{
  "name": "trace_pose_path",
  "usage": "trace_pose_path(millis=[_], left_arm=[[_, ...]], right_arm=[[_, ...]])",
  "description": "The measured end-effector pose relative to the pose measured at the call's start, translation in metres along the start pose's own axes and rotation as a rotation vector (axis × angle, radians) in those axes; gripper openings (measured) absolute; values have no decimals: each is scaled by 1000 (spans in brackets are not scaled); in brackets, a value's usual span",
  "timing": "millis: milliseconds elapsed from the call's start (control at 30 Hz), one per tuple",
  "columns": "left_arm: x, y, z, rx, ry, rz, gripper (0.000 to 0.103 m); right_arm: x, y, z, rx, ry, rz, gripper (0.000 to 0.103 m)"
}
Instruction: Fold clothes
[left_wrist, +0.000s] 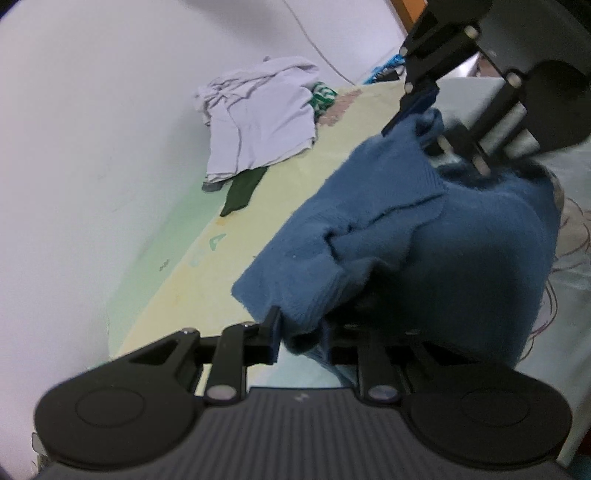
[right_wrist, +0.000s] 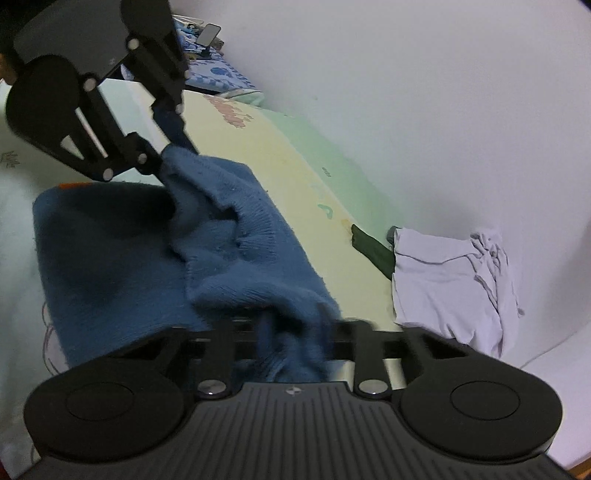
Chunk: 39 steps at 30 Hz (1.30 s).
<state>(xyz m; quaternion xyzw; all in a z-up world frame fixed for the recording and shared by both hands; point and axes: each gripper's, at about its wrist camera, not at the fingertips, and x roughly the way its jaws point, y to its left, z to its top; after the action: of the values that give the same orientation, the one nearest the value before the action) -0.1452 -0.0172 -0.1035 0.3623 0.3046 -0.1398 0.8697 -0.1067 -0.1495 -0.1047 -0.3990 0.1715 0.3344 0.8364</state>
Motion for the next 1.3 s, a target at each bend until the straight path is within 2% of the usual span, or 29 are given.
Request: trace_pose_path(millis=[100, 200, 300, 667, 867, 1033, 1067, 1200, 1267, 1300], left_arm=[[-10, 9, 2, -43, -13, -24, 15], [-24, 21, 3, -116, -19, -60, 15], [-38, 24, 3, -147, -23, -78, 15], [-71, 5, -9, -230, 5, -184, 15], [-70, -4, -12, -253, 24, -259, 14], [-66, -13, -11, -222, 19, -235, 17], [-66, -13, -12, -214, 16, -215, 26], [-67, -15, -17, -94, 11, -119, 40], [-64, -12, -18, -68, 12, -123, 46], [-62, -11, -18, -60, 11, -127, 46]], right_arm=[[-9, -11, 1, 40, -5, 40, 10], [-23, -21, 1, 93, -19, 86, 9], [-39, -27, 1, 121, -30, 121, 9], [-70, -19, -12, 119, 0, 228, 8], [-64, -13, -19, 82, 28, 253, 8], [-48, -2, -27, 70, 39, 254, 8], [-44, 2, -30, 58, 42, 247, 8], [-37, 7, -34, 48, 43, 225, 9], [-41, 8, -32, 17, 23, 213, 19], [-43, 9, -31, 0, 12, 215, 30]])
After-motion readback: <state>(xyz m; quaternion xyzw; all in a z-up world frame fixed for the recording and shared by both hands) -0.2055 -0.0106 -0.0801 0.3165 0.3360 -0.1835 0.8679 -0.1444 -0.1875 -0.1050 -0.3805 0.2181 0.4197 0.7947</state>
